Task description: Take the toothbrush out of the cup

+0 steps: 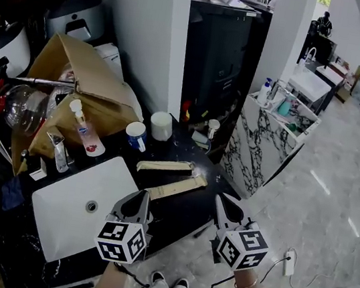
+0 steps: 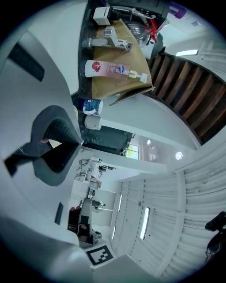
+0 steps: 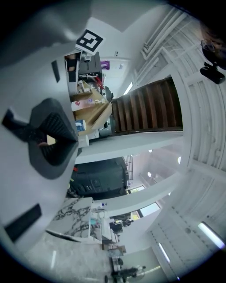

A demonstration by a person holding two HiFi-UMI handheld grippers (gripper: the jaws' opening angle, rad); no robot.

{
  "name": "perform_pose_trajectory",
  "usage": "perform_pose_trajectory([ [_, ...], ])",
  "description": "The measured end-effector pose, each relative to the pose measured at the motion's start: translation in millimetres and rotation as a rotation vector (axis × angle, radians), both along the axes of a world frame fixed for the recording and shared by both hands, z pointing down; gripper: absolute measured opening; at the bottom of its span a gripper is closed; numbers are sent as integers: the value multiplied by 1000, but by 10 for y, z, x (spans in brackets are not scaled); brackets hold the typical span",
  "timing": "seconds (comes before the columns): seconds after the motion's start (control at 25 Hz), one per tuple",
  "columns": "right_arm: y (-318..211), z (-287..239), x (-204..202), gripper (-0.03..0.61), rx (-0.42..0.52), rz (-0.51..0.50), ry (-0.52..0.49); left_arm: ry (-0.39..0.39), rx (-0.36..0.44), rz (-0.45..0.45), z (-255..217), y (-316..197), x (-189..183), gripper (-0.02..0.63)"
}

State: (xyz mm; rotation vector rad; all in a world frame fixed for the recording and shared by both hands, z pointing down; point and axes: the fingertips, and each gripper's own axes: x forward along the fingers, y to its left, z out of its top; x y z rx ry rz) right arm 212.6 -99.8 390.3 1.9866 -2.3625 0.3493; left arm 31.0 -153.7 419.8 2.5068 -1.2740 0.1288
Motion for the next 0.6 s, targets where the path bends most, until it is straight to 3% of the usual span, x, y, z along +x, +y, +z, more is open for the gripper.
perform_pose_trajectory([
  [0.6,161,-34,251,3,22,22,-11,-14,26,-9,-83,139,157,0],
])
